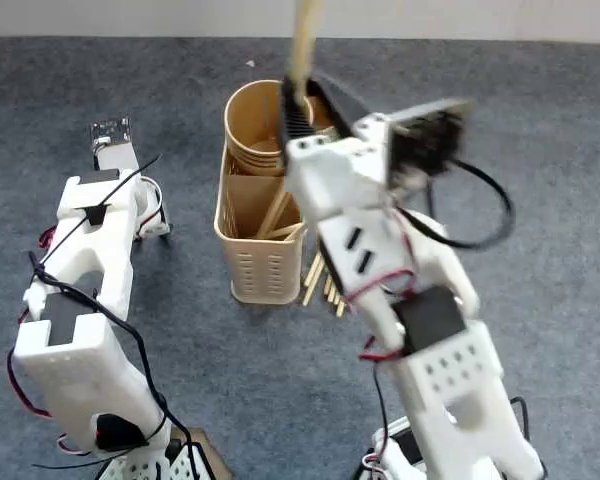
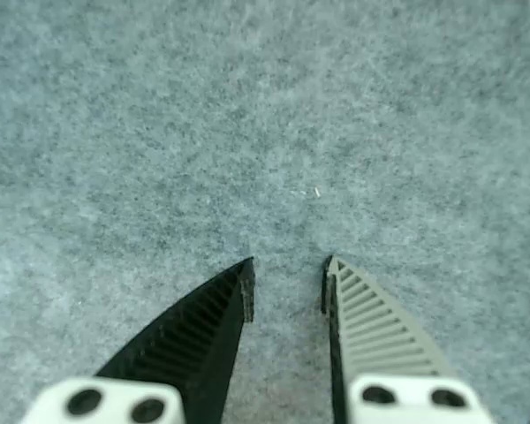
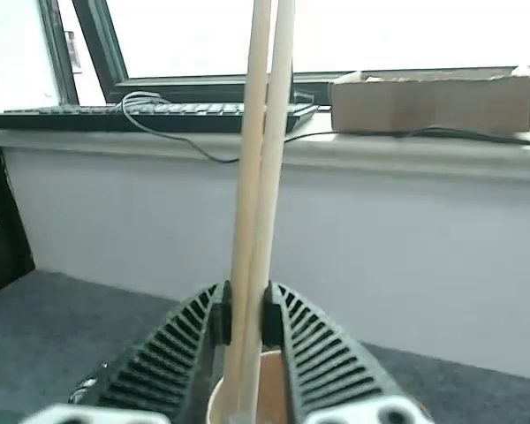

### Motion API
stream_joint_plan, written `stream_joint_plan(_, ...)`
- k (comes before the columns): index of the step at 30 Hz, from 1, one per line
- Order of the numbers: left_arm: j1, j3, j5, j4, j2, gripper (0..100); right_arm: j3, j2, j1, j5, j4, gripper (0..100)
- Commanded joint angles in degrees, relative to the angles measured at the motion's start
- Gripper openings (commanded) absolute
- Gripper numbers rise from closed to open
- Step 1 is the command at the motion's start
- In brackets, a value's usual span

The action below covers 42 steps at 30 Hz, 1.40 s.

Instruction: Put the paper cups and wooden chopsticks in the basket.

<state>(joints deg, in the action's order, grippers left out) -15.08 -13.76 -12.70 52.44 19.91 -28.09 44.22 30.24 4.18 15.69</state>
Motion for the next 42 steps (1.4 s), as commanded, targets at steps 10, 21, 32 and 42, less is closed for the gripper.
stream_joint_plan(10,1.01,0.04,3.69,-1.85,-0.66,16,-12.79,-5.32,1.80,0.35,-1.63,0.9)
stream_joint_plan(21,1.01,0.04,3.69,-1.85,-0.66,16,0.04,-5.32,5.49,-3.87,18.42,23.2)
stream_joint_plan(32,1.01,-0.04,3.78,-1.85,-0.66,16,36.26,-5.32,-2.68,-5.19,45.67,20.9)
stream_joint_plan(42,1.10,-0.13,3.78,-1.76,-0.66,16,11.47,-15.08,-25.01,3.16,48.84,20.9)
